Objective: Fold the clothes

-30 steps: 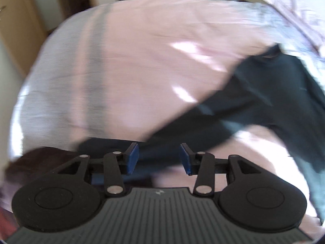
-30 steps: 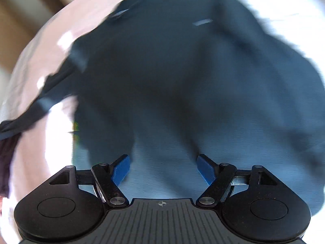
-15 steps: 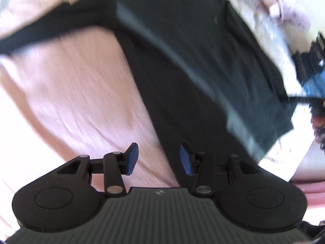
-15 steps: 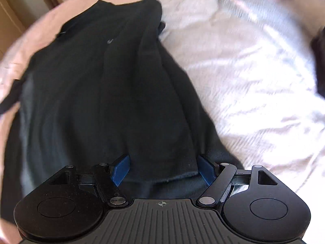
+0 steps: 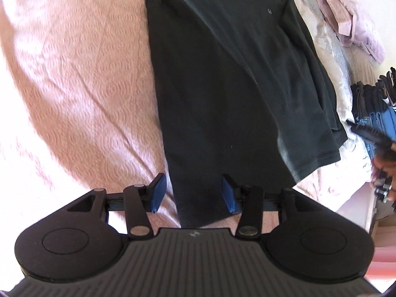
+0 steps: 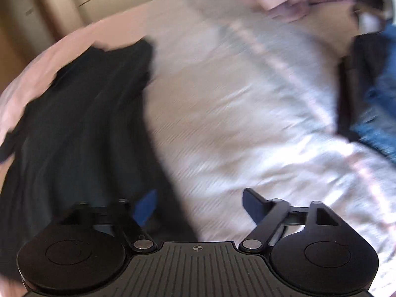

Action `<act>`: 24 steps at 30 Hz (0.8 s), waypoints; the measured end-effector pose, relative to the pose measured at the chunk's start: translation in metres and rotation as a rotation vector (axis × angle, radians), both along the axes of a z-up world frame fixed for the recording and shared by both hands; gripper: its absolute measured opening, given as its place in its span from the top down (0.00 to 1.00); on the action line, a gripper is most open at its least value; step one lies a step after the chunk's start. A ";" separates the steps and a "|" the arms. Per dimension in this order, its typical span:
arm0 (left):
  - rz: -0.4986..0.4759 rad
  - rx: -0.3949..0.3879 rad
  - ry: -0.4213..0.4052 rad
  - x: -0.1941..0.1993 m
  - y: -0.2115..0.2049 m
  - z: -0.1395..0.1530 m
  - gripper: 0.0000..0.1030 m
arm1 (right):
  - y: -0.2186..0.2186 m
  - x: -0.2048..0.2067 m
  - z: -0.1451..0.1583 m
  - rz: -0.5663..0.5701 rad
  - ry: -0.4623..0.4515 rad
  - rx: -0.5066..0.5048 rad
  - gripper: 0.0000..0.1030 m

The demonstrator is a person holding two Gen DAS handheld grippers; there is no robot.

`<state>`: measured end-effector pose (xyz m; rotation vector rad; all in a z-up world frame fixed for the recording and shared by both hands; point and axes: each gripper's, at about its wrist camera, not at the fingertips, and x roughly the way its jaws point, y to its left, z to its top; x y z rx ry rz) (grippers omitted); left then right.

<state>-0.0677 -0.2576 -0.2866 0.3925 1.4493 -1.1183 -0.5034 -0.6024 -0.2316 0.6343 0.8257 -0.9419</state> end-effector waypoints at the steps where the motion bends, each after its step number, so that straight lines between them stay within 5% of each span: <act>1: -0.006 0.003 -0.001 -0.001 -0.001 -0.002 0.66 | 0.001 -0.001 0.002 0.016 -0.001 0.016 0.22; 3: -0.025 0.007 -0.009 -0.004 -0.004 -0.004 0.93 | 0.004 -0.004 0.006 0.047 -0.002 0.049 0.27; 4: -0.030 0.004 -0.012 -0.003 -0.004 -0.002 0.96 | 0.005 -0.005 0.008 0.063 -0.003 0.066 0.61; 5: -0.034 -0.007 -0.018 -0.003 -0.002 0.002 0.97 | 0.006 -0.006 0.010 0.079 -0.003 0.082 0.85; 6: -0.044 -0.020 -0.031 -0.003 0.001 0.008 0.97 | 0.007 -0.008 0.012 0.095 -0.004 0.098 0.93; 15: -0.077 -0.026 -0.092 0.011 0.046 0.076 0.97 | 0.021 -0.020 0.030 0.236 0.001 0.239 0.97; 24: -0.039 0.086 -0.030 -0.002 0.081 0.031 0.96 | 0.064 -0.054 -0.015 0.147 0.061 0.378 0.96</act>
